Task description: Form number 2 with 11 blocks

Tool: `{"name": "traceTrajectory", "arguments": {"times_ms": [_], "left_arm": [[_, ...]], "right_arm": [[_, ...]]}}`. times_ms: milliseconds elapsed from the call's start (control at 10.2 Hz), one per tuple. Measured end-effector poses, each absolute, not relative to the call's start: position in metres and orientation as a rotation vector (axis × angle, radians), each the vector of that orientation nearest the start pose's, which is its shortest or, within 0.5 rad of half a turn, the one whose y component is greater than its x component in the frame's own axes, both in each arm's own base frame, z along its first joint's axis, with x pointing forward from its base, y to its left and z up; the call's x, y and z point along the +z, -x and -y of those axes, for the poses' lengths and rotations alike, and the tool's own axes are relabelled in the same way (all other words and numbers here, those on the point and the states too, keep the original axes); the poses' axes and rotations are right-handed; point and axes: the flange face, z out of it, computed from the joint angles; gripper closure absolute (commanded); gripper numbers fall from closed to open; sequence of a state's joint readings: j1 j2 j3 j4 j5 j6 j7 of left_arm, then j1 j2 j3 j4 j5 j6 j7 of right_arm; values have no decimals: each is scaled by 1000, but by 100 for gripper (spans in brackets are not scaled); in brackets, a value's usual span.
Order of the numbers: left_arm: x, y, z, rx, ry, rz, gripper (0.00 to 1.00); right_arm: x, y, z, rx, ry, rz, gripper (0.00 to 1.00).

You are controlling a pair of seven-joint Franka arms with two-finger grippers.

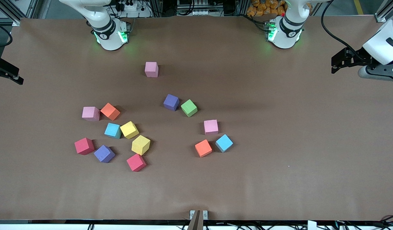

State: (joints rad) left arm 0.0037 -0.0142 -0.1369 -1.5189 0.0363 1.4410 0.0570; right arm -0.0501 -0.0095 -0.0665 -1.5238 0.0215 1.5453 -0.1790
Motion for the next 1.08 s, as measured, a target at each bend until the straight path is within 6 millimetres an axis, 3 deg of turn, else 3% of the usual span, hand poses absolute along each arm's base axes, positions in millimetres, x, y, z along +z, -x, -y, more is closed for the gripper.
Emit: {"name": "traceTrajectory", "arguments": {"times_ms": [1083], "left_arm": [[643, -529, 67, 143, 3084, -288, 0]], "right_arm": [[635, -554, 62, -23, 3121, 99, 0]]}}
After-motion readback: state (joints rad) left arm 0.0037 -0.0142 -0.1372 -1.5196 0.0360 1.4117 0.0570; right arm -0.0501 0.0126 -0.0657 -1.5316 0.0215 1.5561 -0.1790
